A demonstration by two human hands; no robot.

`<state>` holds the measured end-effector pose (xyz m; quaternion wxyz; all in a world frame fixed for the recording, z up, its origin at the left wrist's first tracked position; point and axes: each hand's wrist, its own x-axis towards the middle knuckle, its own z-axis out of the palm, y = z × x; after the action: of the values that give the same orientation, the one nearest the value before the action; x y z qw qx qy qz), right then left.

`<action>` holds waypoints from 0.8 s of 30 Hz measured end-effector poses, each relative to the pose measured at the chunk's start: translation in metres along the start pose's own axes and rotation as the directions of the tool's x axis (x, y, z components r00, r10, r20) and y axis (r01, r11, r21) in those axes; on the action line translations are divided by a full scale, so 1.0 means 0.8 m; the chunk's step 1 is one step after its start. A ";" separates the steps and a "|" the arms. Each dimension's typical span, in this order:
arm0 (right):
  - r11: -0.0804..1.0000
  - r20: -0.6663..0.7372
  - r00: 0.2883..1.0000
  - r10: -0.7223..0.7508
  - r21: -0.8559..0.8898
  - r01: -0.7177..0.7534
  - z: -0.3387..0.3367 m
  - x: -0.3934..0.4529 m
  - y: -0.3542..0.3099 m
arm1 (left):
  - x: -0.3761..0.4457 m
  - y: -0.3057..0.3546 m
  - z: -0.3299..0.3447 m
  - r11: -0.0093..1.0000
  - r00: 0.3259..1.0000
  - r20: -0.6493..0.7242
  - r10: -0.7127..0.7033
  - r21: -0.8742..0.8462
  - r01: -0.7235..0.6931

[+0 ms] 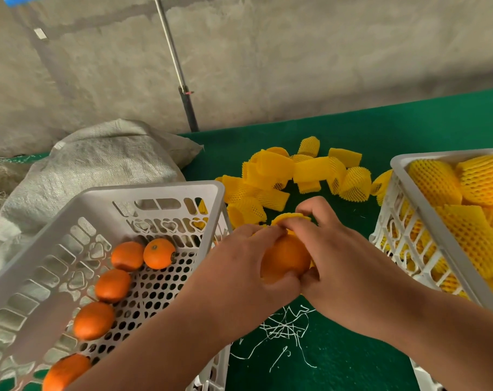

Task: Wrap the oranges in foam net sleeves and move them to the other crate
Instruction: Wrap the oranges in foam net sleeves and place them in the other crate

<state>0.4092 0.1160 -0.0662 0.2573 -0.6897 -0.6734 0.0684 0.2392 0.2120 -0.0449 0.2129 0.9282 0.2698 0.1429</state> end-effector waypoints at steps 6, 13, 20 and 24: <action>0.998 0.000 0.999 -0.050 -0.036 0.050 -0.009 -0.001 -0.020 | 0.000 0.004 0.003 1.000 0.993 -0.112 -0.024 -0.017 0.022; 0.992 0.031 0.992 -0.123 0.002 0.123 -0.014 -0.003 -0.029 | -0.001 0.001 0.003 0.992 0.965 -0.244 -0.098 0.057 0.116; 0.985 0.008 0.987 -0.161 0.063 0.160 -0.016 -0.004 -0.027 | -0.001 0.005 0.003 0.980 0.968 -0.247 -0.041 0.178 0.087; 0.977 -0.013 0.987 -0.159 0.143 0.159 -0.018 -0.004 -0.029 | 0.001 0.002 0.006 0.989 0.969 -0.240 -0.053 0.121 0.084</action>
<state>0.3948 0.1079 -0.0445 0.3113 -0.6133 -0.7196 0.0955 0.2423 0.2095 -0.0480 0.1233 0.9065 0.3339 0.2271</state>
